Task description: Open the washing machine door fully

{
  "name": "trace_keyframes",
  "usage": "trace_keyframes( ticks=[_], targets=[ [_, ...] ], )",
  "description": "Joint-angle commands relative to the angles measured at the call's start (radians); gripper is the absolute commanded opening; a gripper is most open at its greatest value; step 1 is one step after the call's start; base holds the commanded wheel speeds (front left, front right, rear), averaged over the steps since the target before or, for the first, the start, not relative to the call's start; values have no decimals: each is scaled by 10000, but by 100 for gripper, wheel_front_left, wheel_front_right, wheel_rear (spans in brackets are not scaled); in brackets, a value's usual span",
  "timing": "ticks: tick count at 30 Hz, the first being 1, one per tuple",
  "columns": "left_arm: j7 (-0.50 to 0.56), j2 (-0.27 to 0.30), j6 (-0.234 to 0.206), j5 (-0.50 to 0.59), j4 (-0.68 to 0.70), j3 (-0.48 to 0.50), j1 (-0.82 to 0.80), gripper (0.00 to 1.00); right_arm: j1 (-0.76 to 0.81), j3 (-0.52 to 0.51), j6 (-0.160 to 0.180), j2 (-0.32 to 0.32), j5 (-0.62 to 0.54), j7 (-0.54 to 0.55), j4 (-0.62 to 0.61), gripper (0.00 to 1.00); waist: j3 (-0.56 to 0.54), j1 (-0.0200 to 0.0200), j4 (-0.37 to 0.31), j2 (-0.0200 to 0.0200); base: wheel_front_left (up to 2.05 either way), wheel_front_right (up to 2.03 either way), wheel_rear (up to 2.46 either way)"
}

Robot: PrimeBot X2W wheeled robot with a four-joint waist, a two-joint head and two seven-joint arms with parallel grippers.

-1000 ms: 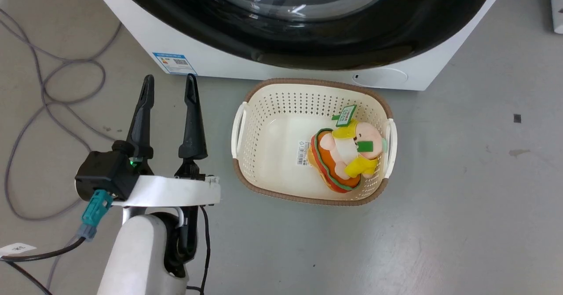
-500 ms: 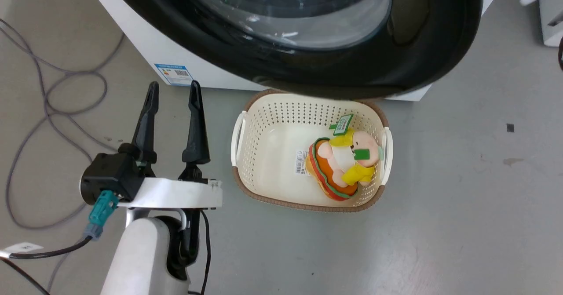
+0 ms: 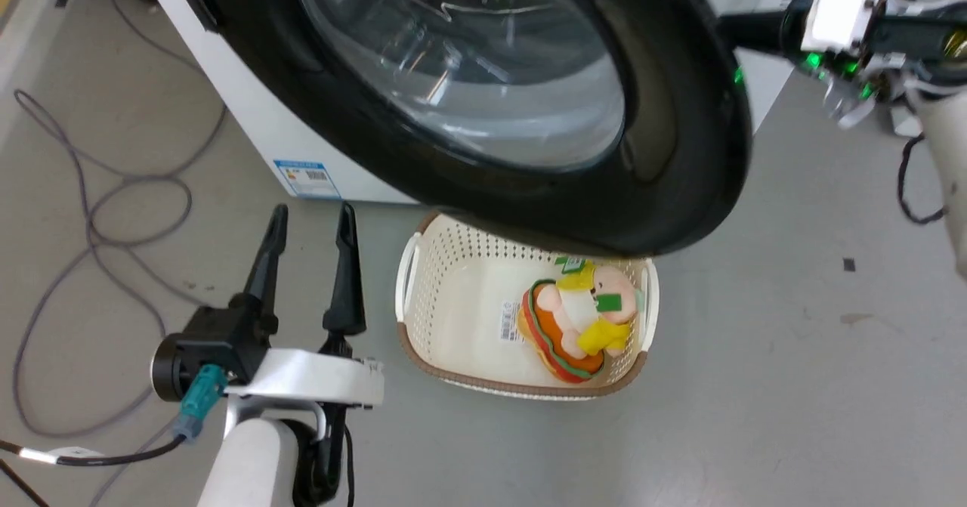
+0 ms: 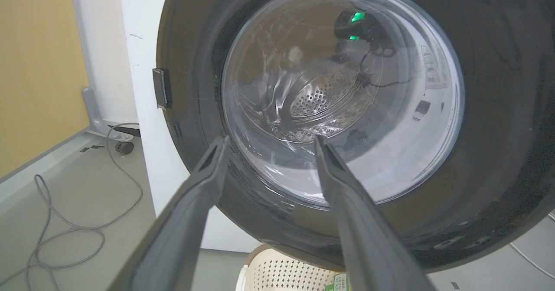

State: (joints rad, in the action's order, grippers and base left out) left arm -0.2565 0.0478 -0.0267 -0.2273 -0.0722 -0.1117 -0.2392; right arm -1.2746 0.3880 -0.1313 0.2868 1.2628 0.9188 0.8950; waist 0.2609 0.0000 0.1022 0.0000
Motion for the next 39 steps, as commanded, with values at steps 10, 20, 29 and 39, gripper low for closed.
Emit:
trace_keyframes(
  ticks=[10, 20, 29, 39],
  targets=[
    [-53, 57, 356, 548, -432, 235, 901, 100, 1930, -99, 6, -303, 312, 444, -1116, 0, -916, 0, -143, 0, 0, 0, 0],
    [-53, 51, 509, 715, -789, 156, 1528, 100, 3250, -4, 6, -920, 436, 842, -2124, 0, -1542, 0, -60, 0, 0, 0, 0],
    [-53, 45, 540, 732, -1009, 16, 1728, 100, 3999, 161, 6, -1437, 447, 1331, -2778, 0, -1743, 0, 30, 0, 0, 0, 0],
    [-53, 39, 517, 720, -1209, -41, 1810, 100, 4696, 314, 6, -1882, 649, 1854, -3699, 0, -1942, 0, 65, 0, 0, 0, 0]
  ],
)
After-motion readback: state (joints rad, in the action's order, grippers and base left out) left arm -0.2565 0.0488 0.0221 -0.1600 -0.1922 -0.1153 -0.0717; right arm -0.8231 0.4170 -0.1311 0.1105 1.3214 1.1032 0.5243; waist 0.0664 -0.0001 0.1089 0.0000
